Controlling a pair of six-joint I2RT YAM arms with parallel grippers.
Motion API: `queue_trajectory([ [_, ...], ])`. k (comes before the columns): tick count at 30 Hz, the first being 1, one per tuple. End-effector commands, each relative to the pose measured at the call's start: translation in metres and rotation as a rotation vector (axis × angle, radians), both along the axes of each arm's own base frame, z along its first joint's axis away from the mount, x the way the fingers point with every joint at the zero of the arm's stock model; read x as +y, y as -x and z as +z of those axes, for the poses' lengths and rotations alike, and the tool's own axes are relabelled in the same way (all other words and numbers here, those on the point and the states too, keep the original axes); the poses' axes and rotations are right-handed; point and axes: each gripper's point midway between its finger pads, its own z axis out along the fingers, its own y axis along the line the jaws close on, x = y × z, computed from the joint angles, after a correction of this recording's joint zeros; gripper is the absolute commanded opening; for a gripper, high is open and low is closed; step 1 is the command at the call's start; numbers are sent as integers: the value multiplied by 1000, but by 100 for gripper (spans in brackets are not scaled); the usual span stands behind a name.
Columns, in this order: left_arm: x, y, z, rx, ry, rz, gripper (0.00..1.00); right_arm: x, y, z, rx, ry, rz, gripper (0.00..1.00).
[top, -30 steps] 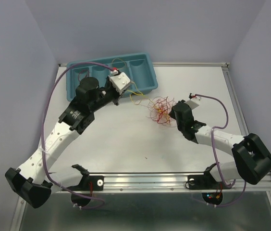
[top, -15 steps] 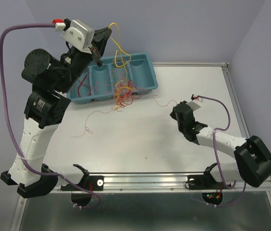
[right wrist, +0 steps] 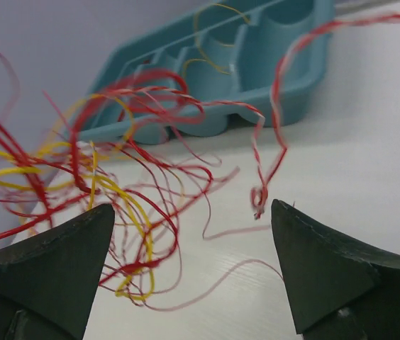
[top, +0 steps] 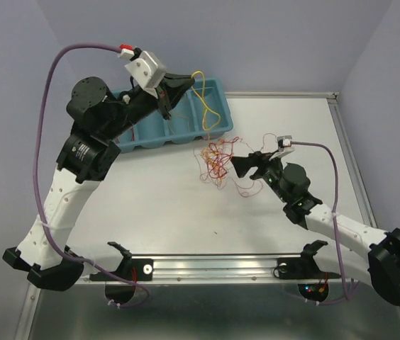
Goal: Untangle the cables
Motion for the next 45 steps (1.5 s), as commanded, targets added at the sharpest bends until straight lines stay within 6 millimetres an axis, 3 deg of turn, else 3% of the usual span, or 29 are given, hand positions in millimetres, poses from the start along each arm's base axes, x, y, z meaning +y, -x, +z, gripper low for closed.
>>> queue_trajectory([
  [1, -27, 17, -6, 0, 17, -176, 0, 41, 30, 46, -256, -31, 305, 96],
  [3, -34, 17, -8, 10, 20, -202, 0, 56, 39, 44, -259, -38, 407, 96],
  [4, -37, 18, -8, 9, 19, -213, 0, 64, 40, 33, -236, -33, 451, 96],
  [7, -45, 18, -6, 12, 20, -233, 0, 90, 64, 37, -272, -66, 652, 98],
  [11, -46, 19, -2, 15, 31, -234, 0, 103, 68, 29, -255, -49, 685, 98],
  [15, -46, 28, 9, 16, 55, -272, 0, 109, 60, 19, -221, -24, 644, 98],
  [17, -48, 34, 13, 33, 69, -300, 0, 110, 42, 13, -205, 23, 566, 96],
  [20, -46, 41, 26, 8, 83, -320, 0, 111, 19, -13, -97, 124, 432, 79],
  [21, -45, 41, 29, 4, 90, -313, 0, 106, 6, -21, -64, 128, 354, 66],
  [22, -40, 45, 40, -17, 107, -303, 0, 102, 1, -26, -47, 131, 315, 60],
  [23, -36, 46, 47, -32, 118, -292, 0, 92, -9, -33, -16, 124, 228, 46],
  [27, -13, 58, 85, -103, 194, -224, 0, 61, -30, -59, 101, 133, 6, 1],
  [30, 25, 59, 120, -175, 302, -63, 0, 42, -28, -75, 168, 115, -83, 4],
  [32, 62, 50, 141, -219, 390, 124, 0, 30, -25, -87, 234, 102, -133, 11],
  [33, 91, 49, 153, -249, 452, 254, 0, 16, -24, -100, 299, 97, -200, 12],
  [36, 144, 57, 169, -295, 553, 456, 0, -12, -25, -116, 371, 106, -320, 12],
  [39, 167, 67, 170, -339, 557, 541, 0, -38, -25, -123, 408, 89, -424, 12],
  [41, 180, 67, 167, -333, 569, 601, 0, -62, -22, -132, 451, 94, -501, 16],
  [42, 190, 72, 168, -338, 582, 635, 0, -87, -26, -126, 459, 7, -674, 21],
  [45, 200, 79, 166, -348, 582, 662, 0, -119, -18, -128, 491, 24, -794, 23],
])
